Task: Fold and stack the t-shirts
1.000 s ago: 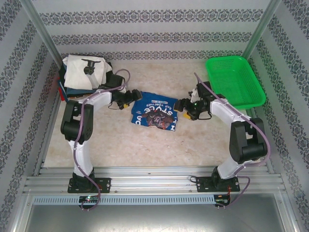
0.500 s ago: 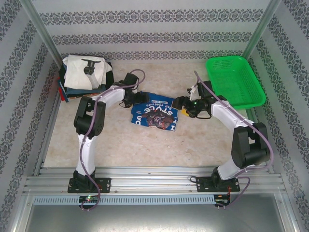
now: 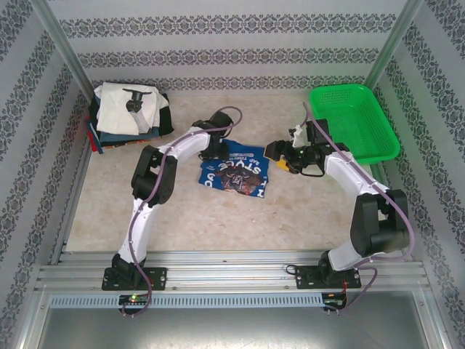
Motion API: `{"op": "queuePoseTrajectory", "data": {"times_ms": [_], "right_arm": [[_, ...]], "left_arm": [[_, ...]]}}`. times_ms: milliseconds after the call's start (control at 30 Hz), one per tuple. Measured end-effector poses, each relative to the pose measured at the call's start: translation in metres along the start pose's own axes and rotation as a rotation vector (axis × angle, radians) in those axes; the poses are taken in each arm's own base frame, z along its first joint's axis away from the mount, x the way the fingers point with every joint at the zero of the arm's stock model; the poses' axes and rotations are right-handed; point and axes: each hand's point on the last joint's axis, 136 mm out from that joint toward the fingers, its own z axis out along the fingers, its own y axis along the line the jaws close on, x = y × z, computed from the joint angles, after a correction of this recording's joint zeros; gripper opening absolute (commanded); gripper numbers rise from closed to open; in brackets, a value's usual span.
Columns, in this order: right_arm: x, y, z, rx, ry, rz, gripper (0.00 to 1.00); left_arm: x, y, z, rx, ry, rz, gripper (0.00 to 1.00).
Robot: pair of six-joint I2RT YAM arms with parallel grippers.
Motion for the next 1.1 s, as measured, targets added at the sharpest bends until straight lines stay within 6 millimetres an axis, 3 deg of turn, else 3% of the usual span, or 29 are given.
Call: {"op": "queuePoseTrajectory", "data": {"times_ms": [100, 200, 333, 467, 633, 800, 967, 1100], "right_arm": [[0.000, 0.001, 0.000, -0.004, 0.001, -0.001, 0.78], [-0.001, 0.002, 0.000, -0.009, 0.000, -0.004, 0.78], [-0.001, 0.005, -0.002, -0.020, -0.002, -0.002, 0.80], [-0.006, 0.023, -0.013, -0.061, -0.041, -0.029, 0.91], [-0.015, 0.058, -0.038, -0.149, -0.142, -0.118, 0.98], [-0.019, 0.084, -0.058, -0.209, -0.215, -0.195, 0.98], [-0.019, 0.085, -0.059, -0.212, -0.216, -0.197, 0.98], [-0.017, 0.083, -0.058, -0.207, -0.208, -0.191, 0.98]], "left_arm": [[0.003, -0.019, -0.001, 0.018, -0.007, 0.035, 0.15], [0.001, -0.024, -0.005, 0.016, -0.015, 0.057, 0.02], [-0.002, -0.016, -0.007, -0.010, -0.015, 0.083, 0.00], [-0.014, 0.016, -0.014, -0.090, -0.030, 0.111, 0.00], [-0.058, 0.057, -0.046, -0.181, -0.123, 0.154, 0.00], [-0.115, 0.074, -0.099, -0.218, -0.280, 0.204, 0.00], [-0.160, 0.071, -0.153, -0.236, -0.428, 0.264, 0.00], [-0.170, 0.081, -0.166, -0.257, -0.456, 0.289, 0.00]]}}
